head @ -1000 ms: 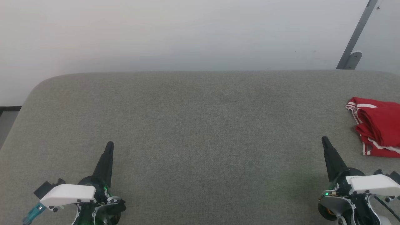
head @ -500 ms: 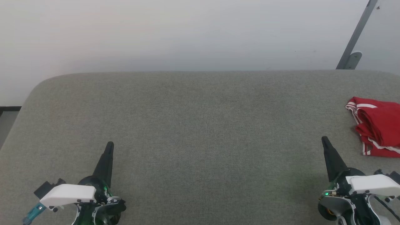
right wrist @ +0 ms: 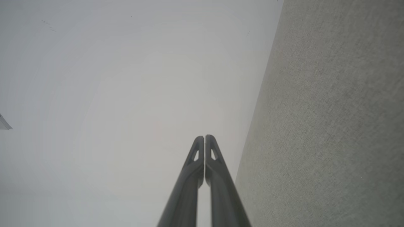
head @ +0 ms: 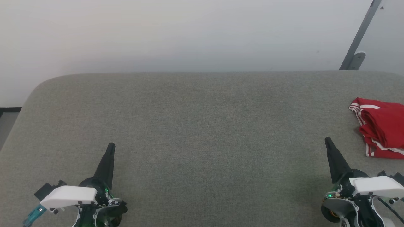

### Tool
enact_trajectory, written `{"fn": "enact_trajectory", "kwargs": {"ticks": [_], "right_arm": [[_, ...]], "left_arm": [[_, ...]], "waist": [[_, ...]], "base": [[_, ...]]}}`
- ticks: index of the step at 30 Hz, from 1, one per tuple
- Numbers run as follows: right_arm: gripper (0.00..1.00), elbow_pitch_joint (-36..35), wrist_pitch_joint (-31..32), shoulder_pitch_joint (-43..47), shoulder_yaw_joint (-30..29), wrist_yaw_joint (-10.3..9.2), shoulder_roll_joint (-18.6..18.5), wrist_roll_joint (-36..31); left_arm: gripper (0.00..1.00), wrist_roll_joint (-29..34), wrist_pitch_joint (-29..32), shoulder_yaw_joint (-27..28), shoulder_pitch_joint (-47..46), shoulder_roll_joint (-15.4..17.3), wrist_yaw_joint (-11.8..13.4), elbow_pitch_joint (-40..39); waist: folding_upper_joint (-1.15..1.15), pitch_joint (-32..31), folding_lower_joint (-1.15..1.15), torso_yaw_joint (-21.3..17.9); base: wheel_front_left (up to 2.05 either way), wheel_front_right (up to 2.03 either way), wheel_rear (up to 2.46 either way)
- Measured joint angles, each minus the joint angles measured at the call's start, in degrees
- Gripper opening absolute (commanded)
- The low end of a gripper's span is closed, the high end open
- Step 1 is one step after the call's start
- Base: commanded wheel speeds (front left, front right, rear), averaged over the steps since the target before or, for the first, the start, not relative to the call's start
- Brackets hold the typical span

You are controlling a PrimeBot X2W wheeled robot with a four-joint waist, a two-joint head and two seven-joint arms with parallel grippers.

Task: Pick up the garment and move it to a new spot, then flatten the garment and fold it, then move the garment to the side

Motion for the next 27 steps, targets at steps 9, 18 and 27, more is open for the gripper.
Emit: {"fn": "enact_trajectory", "kwargs": {"ticks": [9, 18, 27], "right_arm": [[0.0, 0.0, 0.0, 0.0, -0.01, 0.0, 0.01, 0.0], [0.0, -0.01, 0.0, 0.0, -0.01, 0.0, 0.01, 0.0], [0.0, -0.01, 0.0, 0.0, 0.0, 0.01, 0.01, 0.01]], "left_arm": [[0.0, 0.0, 0.0, 0.0, 0.0, 0.0, 0.0, 0.0], [0.0, 0.0, 0.0, -0.01, 0.0, 0.0, 0.0, 0.0], [0.0, 0.0, 0.0, -0.01, 0.0, 0.0, 0.0, 0.0]], "waist": [[0.0, 0.0, 0.0, 0.0], [0.0, 0.0, 0.0, 0.0], [0.0, 0.0, 0.0, 0.0]], "base": [[0.0, 0.0, 0.0], [0.0, 0.0, 0.0], [0.0, 0.0, 0.0]]}}
